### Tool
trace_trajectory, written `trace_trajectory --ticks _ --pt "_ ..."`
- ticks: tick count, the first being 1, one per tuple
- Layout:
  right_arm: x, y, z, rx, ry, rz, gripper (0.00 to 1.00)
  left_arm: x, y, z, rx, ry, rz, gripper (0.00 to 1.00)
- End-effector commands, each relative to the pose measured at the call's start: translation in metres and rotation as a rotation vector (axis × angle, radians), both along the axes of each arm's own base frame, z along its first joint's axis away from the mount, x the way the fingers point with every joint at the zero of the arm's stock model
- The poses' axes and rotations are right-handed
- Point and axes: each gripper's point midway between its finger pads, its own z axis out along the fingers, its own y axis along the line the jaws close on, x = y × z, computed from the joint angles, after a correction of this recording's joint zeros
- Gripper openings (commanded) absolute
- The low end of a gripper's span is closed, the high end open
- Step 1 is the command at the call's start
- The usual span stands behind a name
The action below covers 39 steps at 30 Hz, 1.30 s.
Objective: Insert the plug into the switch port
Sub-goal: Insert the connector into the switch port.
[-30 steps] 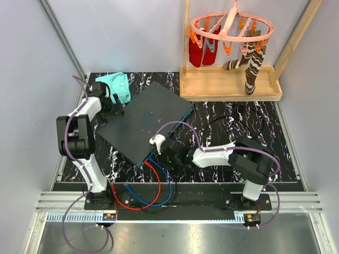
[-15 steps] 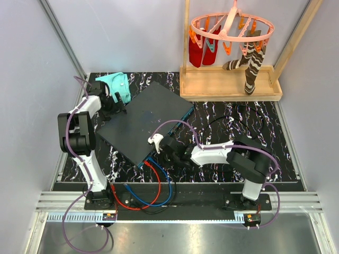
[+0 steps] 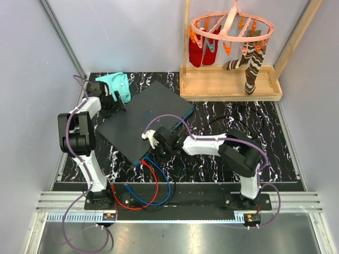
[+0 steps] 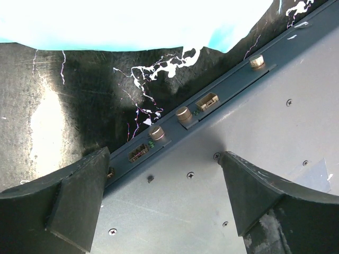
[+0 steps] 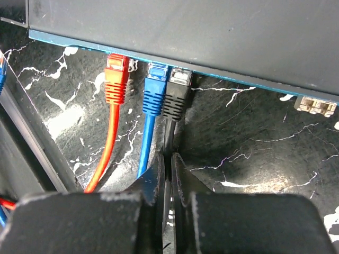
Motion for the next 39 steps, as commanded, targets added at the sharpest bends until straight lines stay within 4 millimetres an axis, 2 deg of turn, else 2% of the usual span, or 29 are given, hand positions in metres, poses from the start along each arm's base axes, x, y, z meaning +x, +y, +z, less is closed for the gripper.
trace_trajectory --ticks 1,2,4,5,6,10,15,19,23,26,32,39 --pt "0.049 0.03 0.038 0.147 -0.167 -0.033 0.03 -0.065 -0.052 -0.027 -0.168 0.271 -0.05 0.87" --pt "0.043 0.021 0.031 0.129 -0.147 -0.039 0.07 -0.065 -0.052 -0.028 -0.164 0.271 -0.052 0.87" --pt "0.042 0.014 0.035 0.139 -0.123 -0.067 0.13 -0.065 -0.051 -0.029 -0.152 0.271 -0.05 0.87" --pt "0.034 0.005 0.029 0.116 -0.085 -0.065 0.16 -0.066 -0.051 -0.029 -0.15 0.272 -0.05 0.87" --pt "0.032 0.002 0.03 0.116 -0.065 -0.078 0.21 -0.066 -0.05 -0.029 -0.147 0.272 -0.049 0.87" --pt "0.034 -0.007 0.044 0.135 -0.037 -0.119 0.27 -0.065 -0.046 -0.03 -0.12 0.271 -0.04 0.87" --pt "0.035 -0.004 0.063 0.186 -0.008 -0.124 0.32 -0.065 -0.044 -0.032 -0.107 0.273 -0.035 0.87" --pt "0.027 0.005 0.071 0.226 0.035 -0.089 0.42 -0.065 -0.042 -0.032 -0.101 0.273 -0.034 0.87" --pt "0.029 0.007 0.064 0.237 0.057 -0.118 0.41 -0.065 -0.045 -0.033 -0.102 0.275 -0.038 0.87" --pt "0.033 0.017 0.062 0.304 0.075 -0.135 0.38 -0.065 -0.045 -0.033 -0.1 0.276 -0.041 0.87" --pt "0.031 0.027 0.044 0.329 0.139 -0.145 0.35 -0.065 -0.047 -0.035 -0.097 0.28 -0.043 0.88" --pt "0.023 0.016 0.022 0.288 0.168 -0.168 0.34 -0.066 -0.049 -0.035 -0.098 0.283 -0.048 0.87"
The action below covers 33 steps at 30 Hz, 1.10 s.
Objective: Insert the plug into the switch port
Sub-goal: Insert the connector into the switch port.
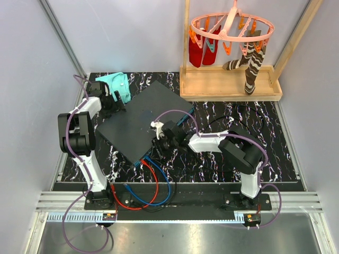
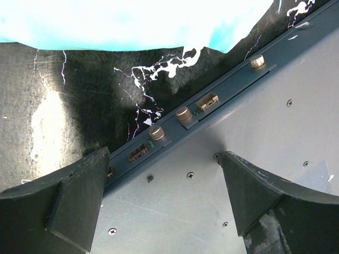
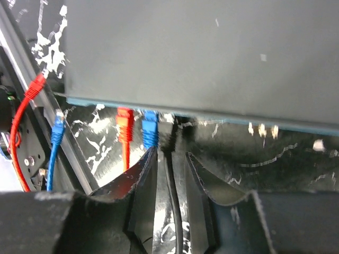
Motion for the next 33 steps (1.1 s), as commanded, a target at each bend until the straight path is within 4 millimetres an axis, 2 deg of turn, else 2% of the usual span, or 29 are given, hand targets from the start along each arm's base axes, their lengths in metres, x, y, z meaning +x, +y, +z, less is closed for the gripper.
trace_trajectory --ticks 1,8,11,15,17,19,21,26,29,31,32,33 --pt "-0.001 0.0 0.002 0.035 0.004 -0.004 0.34 -0.066 -0.049 -0.035 -0.108 0.284 -0.049 0.88" --pt "-0.01 -0.005 -0.013 0.039 0.051 -0.005 0.27 -0.067 -0.05 -0.036 -0.109 0.289 -0.049 0.88" --pt "-0.01 -0.002 -0.015 0.055 0.051 -0.005 0.13 -0.068 -0.052 -0.037 -0.109 0.292 -0.051 0.87" --pt "-0.002 0.007 -0.006 0.085 0.023 -0.002 0.0 -0.073 -0.055 -0.039 -0.114 0.31 -0.057 0.88" --pt "0.004 0.01 -0.004 0.083 0.006 0.003 0.0 -0.078 -0.057 -0.038 -0.123 0.32 -0.051 0.88" --pt "0.011 0.014 0.002 0.092 -0.013 -0.001 0.0 -0.087 -0.07 -0.037 -0.152 0.335 -0.073 0.87" --pt "0.026 0.014 0.008 0.1 -0.028 -0.026 0.0 -0.097 -0.076 -0.039 -0.162 0.35 -0.083 0.87" --pt "0.046 0.018 0.022 0.11 -0.07 -0.043 0.0 -0.114 -0.091 -0.041 -0.178 0.379 -0.123 0.87" --pt "0.048 0.017 0.027 0.104 -0.08 -0.04 0.0 -0.121 -0.098 -0.04 -0.188 0.383 -0.137 0.87" --pt "0.043 0.012 0.027 0.086 -0.072 -0.034 0.03 -0.121 -0.096 -0.036 -0.179 0.373 -0.131 0.87" --pt "0.039 0.005 0.022 0.067 -0.057 -0.035 0.05 -0.119 -0.094 -0.034 -0.167 0.363 -0.127 0.87" --pt "0.034 -0.001 0.019 0.05 -0.045 -0.036 0.1 -0.116 -0.091 -0.028 -0.149 0.342 -0.122 0.87"
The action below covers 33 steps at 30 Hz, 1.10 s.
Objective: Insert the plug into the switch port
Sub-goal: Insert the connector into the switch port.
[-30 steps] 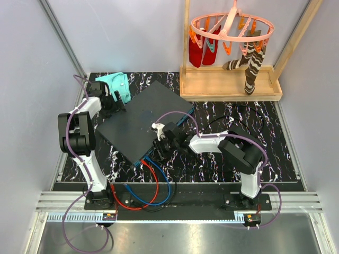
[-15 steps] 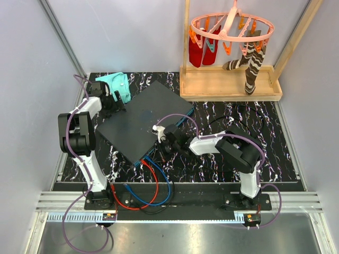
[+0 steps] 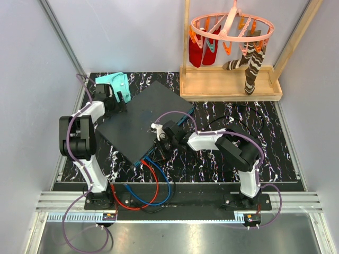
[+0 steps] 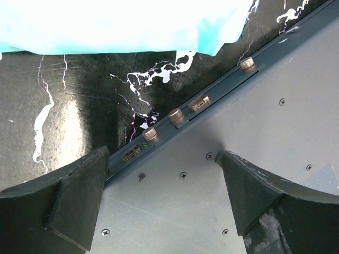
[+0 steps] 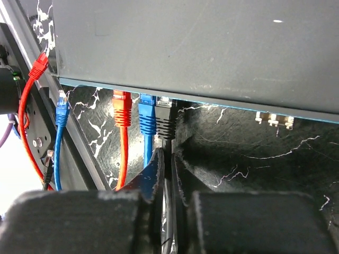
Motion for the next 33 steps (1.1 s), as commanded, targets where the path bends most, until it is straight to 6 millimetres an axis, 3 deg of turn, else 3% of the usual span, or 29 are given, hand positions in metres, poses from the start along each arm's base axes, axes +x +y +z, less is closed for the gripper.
trace_trajectory --ticks 1,3,4,5,6,8,9,13,16,18,23,33 --pt "0.042 0.003 0.04 0.069 -0.166 -0.083 0.14 -0.112 -0.077 -0.029 -0.19 0.419 -0.089 0.88" --pt "0.029 -0.013 0.031 0.026 -0.134 -0.081 0.26 -0.104 -0.068 -0.019 -0.14 0.384 -0.066 0.9" --pt "0.025 -0.017 0.043 0.036 -0.143 -0.082 0.29 -0.101 -0.065 -0.016 -0.126 0.372 -0.058 0.91" --pt "0.019 -0.031 0.034 -0.011 -0.132 -0.094 0.32 -0.096 -0.063 -0.008 -0.111 0.35 -0.05 0.93" --pt "0.019 -0.037 0.047 -0.009 -0.155 -0.106 0.35 -0.093 -0.057 -0.005 -0.082 0.333 -0.037 0.94" --pt "0.019 -0.065 0.041 -0.106 -0.156 -0.154 0.38 -0.089 -0.054 0.013 -0.067 0.285 -0.022 0.97" --pt "0.02 -0.073 0.053 -0.11 -0.177 -0.176 0.38 -0.087 -0.05 0.02 -0.049 0.262 -0.006 0.98" --pt "0.039 -0.131 0.053 -0.282 -0.218 -0.354 0.44 -0.081 -0.04 0.065 -0.017 0.127 0.039 0.99" --pt "0.047 -0.17 0.052 -0.376 -0.224 -0.476 0.45 -0.085 -0.034 0.086 -0.001 0.061 0.058 0.99" --pt "0.051 -0.193 0.048 -0.415 -0.205 -0.56 0.47 -0.09 -0.029 0.09 0.022 0.046 0.074 0.99" --pt "0.049 -0.205 0.025 -0.476 -0.134 -0.591 0.48 -0.107 -0.042 0.105 -0.029 -0.017 0.018 0.99" --pt "0.051 -0.179 -0.005 -0.472 -0.027 -0.514 0.43 -0.149 -0.081 0.106 -0.133 -0.063 -0.128 0.99"
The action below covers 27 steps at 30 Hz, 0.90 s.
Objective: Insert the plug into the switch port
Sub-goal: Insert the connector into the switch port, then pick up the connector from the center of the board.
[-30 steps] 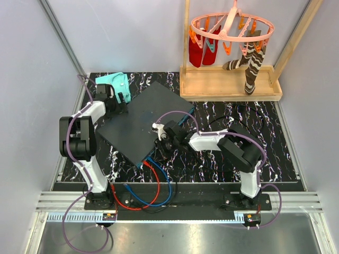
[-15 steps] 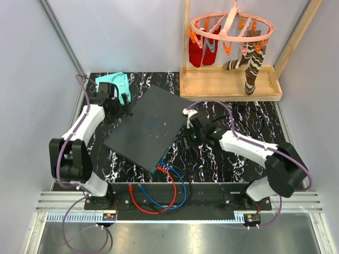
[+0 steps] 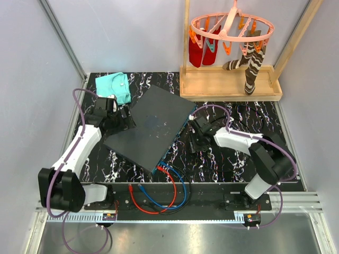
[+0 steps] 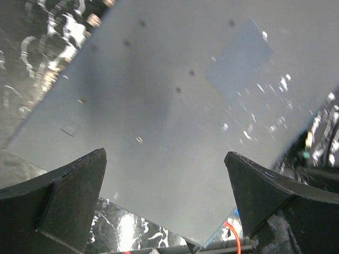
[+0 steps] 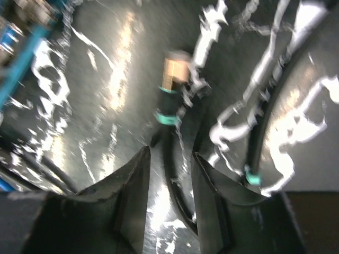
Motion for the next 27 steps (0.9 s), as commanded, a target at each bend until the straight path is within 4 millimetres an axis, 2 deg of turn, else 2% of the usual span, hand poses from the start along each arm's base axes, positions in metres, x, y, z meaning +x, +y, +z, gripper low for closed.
trace_trajectory --ticks 1,6,8,9,11,13,16,19,20,22,23,25,26,27 --pt "0.007 0.021 -0.001 0.059 0.029 0.022 0.43 -0.006 -0.021 0.021 -0.079 -0.091 -0.068 0.99" --pt "-0.001 0.027 -0.013 0.068 0.092 0.046 0.38 -0.02 -0.041 0.02 -0.141 -0.082 -0.102 0.99" --pt "-0.005 0.024 -0.018 0.05 0.108 0.045 0.33 -0.025 -0.049 0.02 -0.161 -0.078 -0.12 0.99" --pt "-0.005 0.022 -0.019 0.038 0.111 0.044 0.28 -0.026 -0.053 0.02 -0.175 -0.074 -0.12 0.99" --pt "-0.005 0.016 -0.016 0.017 0.097 0.048 0.11 -0.03 -0.063 0.021 -0.207 -0.07 -0.144 0.99" --pt "-0.005 0.014 -0.008 0.017 0.072 0.075 0.02 -0.032 -0.073 0.025 -0.242 -0.068 -0.151 0.99" --pt "-0.003 0.018 0.016 0.043 -0.006 0.149 0.0 -0.034 -0.093 0.031 -0.311 -0.063 -0.167 0.99" --pt "-0.001 0.028 0.054 0.074 -0.139 0.232 0.0 -0.033 -0.117 0.039 -0.404 -0.057 -0.179 0.99" --pt "0.0 0.029 0.06 0.068 -0.171 0.251 0.0 -0.031 -0.128 0.048 -0.446 -0.07 -0.181 0.99" --pt "-0.002 0.038 0.082 0.087 -0.266 0.32 0.0 -0.029 -0.141 0.05 -0.48 -0.061 -0.189 0.98" --pt "-0.003 0.04 0.087 0.086 -0.297 0.337 0.0 -0.026 -0.152 0.057 -0.504 -0.08 -0.209 0.98" --pt "-0.009 0.052 0.107 0.121 -0.38 0.41 0.0 -0.023 -0.165 0.059 -0.538 -0.063 -0.214 0.97" --pt "-0.009 0.052 0.109 0.107 -0.414 0.412 0.0 -0.022 -0.174 0.063 -0.558 -0.064 -0.224 0.97" --pt "-0.008 0.056 0.115 0.119 -0.447 0.43 0.0 -0.021 -0.18 0.06 -0.561 -0.048 -0.229 0.96"
